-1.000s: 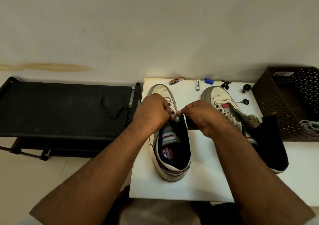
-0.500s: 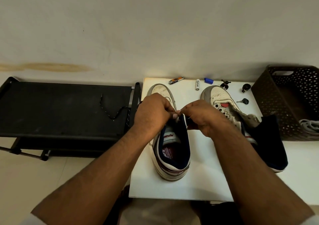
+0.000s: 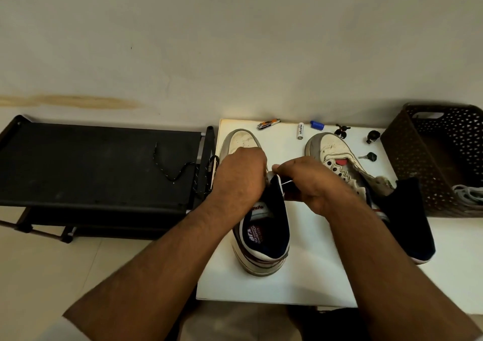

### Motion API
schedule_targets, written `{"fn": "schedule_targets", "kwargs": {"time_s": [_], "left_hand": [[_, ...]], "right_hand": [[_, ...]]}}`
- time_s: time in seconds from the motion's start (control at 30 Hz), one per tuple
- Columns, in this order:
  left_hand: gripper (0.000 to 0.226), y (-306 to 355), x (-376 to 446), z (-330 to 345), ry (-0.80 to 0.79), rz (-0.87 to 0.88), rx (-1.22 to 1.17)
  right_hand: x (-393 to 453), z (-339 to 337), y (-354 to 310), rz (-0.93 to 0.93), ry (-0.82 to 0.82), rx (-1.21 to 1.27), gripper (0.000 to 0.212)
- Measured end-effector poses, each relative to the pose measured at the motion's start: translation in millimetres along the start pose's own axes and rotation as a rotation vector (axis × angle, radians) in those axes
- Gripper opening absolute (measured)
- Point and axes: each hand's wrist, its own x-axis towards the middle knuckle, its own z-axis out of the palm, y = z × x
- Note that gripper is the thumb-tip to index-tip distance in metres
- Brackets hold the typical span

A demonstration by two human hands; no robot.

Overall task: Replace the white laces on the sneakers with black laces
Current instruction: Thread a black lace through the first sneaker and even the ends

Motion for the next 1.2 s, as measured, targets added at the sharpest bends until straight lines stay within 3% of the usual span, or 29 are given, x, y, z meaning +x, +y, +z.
{"fn": "schedule_targets", "kwargs": {"time_s": [0.2,0.27,0.4,0.63,0.8,1.03,1.2], "left_hand": [[0.030,1.2,8.9,-19.8,-0.309,0.002,-0.014],[0.035,2.8,3.9,-22.7,-0.342,0.006,-0.025],[0.042,-0.8,-24.8,-11.6,0.001,0.132,-0.190],[0.017,1.8,-28.3,-5.4,0.077,0.065,-0.023],[0.016,4.2,-30.2,-1.3,0.084,-0.016,-0.074],[0.016,16.0,-50.8,19.7,0.335,-0.096,-0.115],[0.016,11.3,-58.4,29.3,0.373,-0.155,-0.354]], "right_hand": [[-10.3,-1.7,18.7,0.029,-0.067,0.161,0.020],[-15.9,1.6,22.3,-0.004,-0.046,0.195,0.020],[-31.7,7.2,23.9,-0.067,-0.037,0.125,0.030],[-32.5,14.3,33.4,-0.094,0.045,0.203,0.024],[-31.1,9.1,33.9,-0.082,0.030,0.228,0.020],[-26.1,10.4,42.9,-0.078,0.048,0.268,0.020],[-18.4,6.2,47.7,-0.056,0.009,0.238,0.019]]}}
